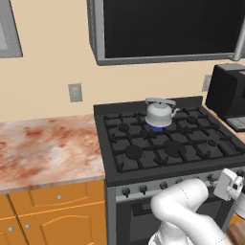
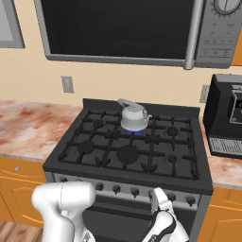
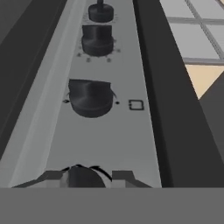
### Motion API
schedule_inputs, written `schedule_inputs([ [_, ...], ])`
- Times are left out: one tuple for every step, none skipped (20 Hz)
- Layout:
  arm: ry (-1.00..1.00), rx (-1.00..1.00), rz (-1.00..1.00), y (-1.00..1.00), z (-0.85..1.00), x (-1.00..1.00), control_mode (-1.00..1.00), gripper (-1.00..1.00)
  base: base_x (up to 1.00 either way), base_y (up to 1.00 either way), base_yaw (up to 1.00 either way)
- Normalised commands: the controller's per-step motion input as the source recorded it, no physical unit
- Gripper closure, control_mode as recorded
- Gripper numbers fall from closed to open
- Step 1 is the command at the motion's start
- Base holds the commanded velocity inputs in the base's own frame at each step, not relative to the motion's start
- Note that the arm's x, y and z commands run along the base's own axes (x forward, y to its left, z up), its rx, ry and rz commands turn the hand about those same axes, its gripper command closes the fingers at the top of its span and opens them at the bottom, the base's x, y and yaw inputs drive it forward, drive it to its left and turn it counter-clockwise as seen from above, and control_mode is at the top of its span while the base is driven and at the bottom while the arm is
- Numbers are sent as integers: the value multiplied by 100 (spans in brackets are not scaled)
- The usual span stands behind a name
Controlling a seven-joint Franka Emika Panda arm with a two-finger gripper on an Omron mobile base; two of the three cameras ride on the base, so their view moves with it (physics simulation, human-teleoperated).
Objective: Lower the heat of the kettle.
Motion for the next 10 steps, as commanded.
schedule_inputs([
  [3,0,0,0,19,19,-100,100,0,0,0],
  [4,0,0,0,5,24,-100,100,0,0,0],
  [1,0,0,0,0,17,-100,100,0,0,0],
  [0,0,0,-1,0,10,-100,100,0,0,0],
  [0,0,0,-5,0,5,-100,100,0,0,0],
  [0,0,0,0,0,0,-100,100,0,0,0],
  [0,0,0,0,0,0,-100,100,0,0,0],
  [0,0,0,-2,0,0,-100,100,0,0,0],
  [0,3,0,-1,0,0,-100,100,0,0,0],
  [0,6,0,0,0,0,-100,100,0,0,0],
])
